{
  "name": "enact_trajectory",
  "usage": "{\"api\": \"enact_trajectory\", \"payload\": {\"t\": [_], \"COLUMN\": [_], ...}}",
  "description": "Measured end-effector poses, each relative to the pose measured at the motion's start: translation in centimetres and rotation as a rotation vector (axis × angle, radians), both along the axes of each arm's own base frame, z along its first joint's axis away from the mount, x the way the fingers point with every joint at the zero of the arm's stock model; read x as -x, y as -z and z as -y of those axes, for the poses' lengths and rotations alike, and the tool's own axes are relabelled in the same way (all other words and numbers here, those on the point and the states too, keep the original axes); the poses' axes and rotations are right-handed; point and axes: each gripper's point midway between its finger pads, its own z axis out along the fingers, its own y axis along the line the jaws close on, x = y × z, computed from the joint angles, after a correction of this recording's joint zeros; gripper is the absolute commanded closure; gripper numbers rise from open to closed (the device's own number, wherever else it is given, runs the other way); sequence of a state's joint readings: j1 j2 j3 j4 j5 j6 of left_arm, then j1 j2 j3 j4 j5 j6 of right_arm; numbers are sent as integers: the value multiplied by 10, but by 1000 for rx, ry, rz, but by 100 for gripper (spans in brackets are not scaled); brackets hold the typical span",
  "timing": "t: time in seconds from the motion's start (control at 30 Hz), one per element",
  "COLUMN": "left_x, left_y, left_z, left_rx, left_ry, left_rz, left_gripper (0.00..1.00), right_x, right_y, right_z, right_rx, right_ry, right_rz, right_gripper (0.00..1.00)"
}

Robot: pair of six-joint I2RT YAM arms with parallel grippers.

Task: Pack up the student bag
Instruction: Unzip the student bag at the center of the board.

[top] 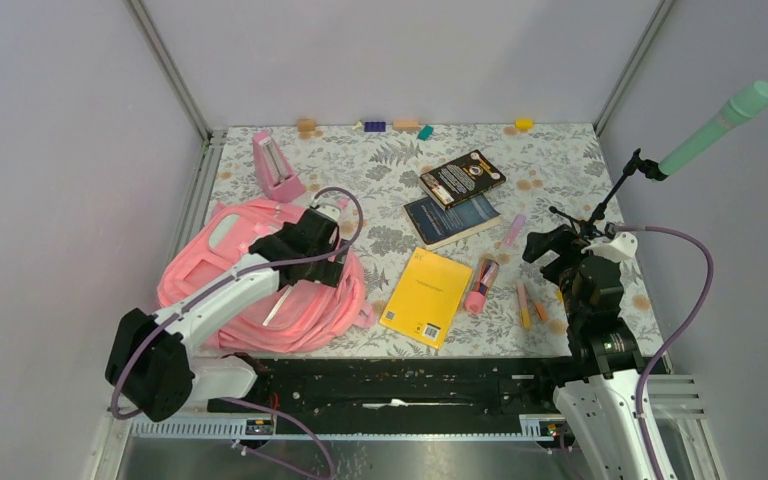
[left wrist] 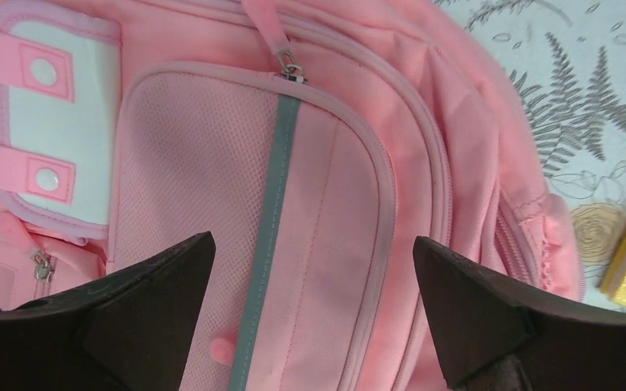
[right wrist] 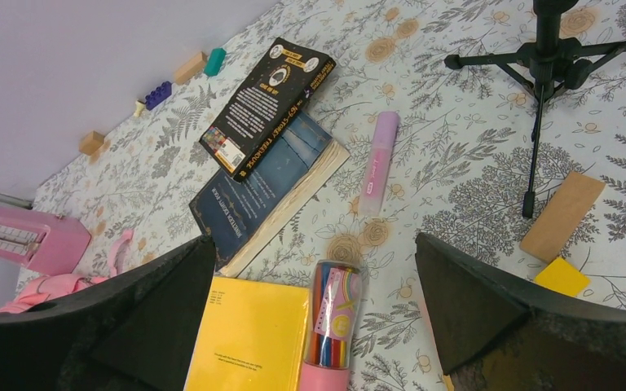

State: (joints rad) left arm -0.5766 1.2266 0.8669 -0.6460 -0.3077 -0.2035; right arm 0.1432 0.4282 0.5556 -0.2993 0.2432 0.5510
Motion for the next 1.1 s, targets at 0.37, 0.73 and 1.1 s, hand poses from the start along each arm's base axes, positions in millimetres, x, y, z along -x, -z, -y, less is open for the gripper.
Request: {"api": "enact_trajectory", "payload": {"t": [0.37,0.73,1.1], "left_x": [2,-2,11], "left_y": [21,18,-52], "left_z": [-4,0,-12], "left_rx": [-144,-164,-18], "left_ry": [-3,10,39], "left_rz": [-67,-50,220], "left_gripper": [37,99,100], "right_x": [0,-1,-8], "right_y": [5,10,19], "right_z": [0,0,-37], "right_rx": [-4,-1,7], "right_ry": [2,1,-220], "right_rz": [-12,-30,-134], "right_gripper": [0,0,6]}}
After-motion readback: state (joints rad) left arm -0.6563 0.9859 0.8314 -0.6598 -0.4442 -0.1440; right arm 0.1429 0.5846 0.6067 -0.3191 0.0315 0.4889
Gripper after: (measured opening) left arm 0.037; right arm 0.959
